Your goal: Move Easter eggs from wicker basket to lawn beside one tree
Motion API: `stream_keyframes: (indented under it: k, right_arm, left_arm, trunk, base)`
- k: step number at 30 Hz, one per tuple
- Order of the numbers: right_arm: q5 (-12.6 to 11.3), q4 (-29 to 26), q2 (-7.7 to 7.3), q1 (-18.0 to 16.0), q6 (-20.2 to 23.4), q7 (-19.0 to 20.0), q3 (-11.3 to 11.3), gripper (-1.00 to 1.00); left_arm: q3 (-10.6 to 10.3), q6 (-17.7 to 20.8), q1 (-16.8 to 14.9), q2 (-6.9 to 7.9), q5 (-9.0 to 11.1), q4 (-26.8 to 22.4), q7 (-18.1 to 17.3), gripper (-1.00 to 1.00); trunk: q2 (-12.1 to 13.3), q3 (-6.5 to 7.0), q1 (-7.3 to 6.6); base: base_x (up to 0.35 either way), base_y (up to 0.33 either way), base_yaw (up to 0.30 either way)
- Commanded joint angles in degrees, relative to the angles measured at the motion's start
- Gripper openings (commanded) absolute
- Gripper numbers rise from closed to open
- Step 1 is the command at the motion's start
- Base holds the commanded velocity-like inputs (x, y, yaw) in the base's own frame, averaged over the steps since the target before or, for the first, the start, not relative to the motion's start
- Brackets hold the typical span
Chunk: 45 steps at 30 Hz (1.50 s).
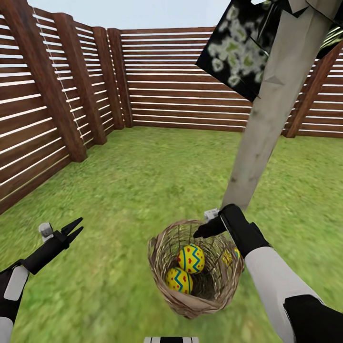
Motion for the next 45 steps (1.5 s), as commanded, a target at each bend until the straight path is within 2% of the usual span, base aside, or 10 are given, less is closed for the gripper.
stream_keyframes:
  k: [1, 4, 11, 12, 16, 26, 29, 35, 40, 45]
  right_arm:
    - [0.66, -0.02, -0.05, -0.03, 0.08, 0.5, 1.75, 1.0]
    - [0.6, -0.25, -0.24, -0.03, -0.09, 0.67, 8.77, 1.0]
    - [0.66, -0.48, -0.22, -0.03, -0.88, 0.73, 14.11, 1.0]
    - [0.72, -0.54, -0.22, -0.03, -0.92, 0.74, 16.88, 1.0]
    - [0.75, -0.65, -0.23, -0.03, -0.94, 0.7, 21.48, 1.0]
    - [0.7, -0.83, 0.05, -0.03, -1.03, 0.74, 26.89, 1.0]
    - [0.75, -0.84, 0.02, -0.03, -1.1, 0.76, 27.15, 1.0]
    - [0.83, -0.76, -0.48, -0.03, -6.06, 0.7, 27.61, 1.0]
    - [0.93, -0.76, -0.68, -0.03, -12.13, 0.74, 32.85, 1.0]
    - [1.01, -0.76, -0.59, -0.03, -15.27, 0.75, 36.15, 1.0]
  left_arm:
    - [0.04, 0.43, -0.03, -0.02, 0.22, 0.02, -0.11, 1.0]
    - [0.04, 0.37, -0.03, -0.06, 0.22, 0.02, -0.15, 1.0]
    - [0.04, 0.41, -0.03, -0.07, 0.22, 0.02, -0.22, 1.0]
    - [0.04, 0.43, -0.03, -0.07, 0.22, 0.02, -0.24, 1.0]
    - [0.04, 0.44, -0.03, -0.07, 0.23, 0.02, -0.24, 1.0]
    - [0.04, 0.44, -0.03, -0.07, 0.22, 0.02, -0.24, 1.0]
    - [0.04, 0.44, -0.03, -0.06, 0.22, 0.02, -0.24, 1.0]
    - [0.04, 0.44, -0.03, -0.07, 0.22, 0.02, -0.24, 1.0]
    - [0.04, 0.44, -0.03, -0.07, 0.22, 0.02, -0.24, 1.0]
    - [0.0, 0.44, -0.03, -0.07, 0.22, 0.0, -0.24, 1.0]
  trunk:
    - [-0.02, -0.05, 0.01]
    - [-0.02, -0.05, 0.01]
    - [-0.02, -0.05, 0.01]
    - [-0.02, -0.05, 0.01]
    - [-0.02, -0.05, 0.01]
    - [-0.02, -0.05, 0.01]
    - [-0.02, -0.05, 0.01]
    - [-0.02, -0.05, 0.01]
    - [-0.02, -0.05, 0.01]
    - [-0.02, -0.05, 0.01]
  base:
    - [0.151, 0.0, 0.0]
    - [0.054, 0.0, 0.0]
    - [0.006, 0.0, 0.0]
    - [0.0, 0.0, 0.0]
    - [0.0, 0.0, 0.0]
    - [0.0, 0.0, 0.0]
    - [0.0, 0.0, 0.0]
    - [0.0, 0.0, 0.0]
    - [0.0, 0.0, 0.0]
    - [0.0, 0.0, 0.0]
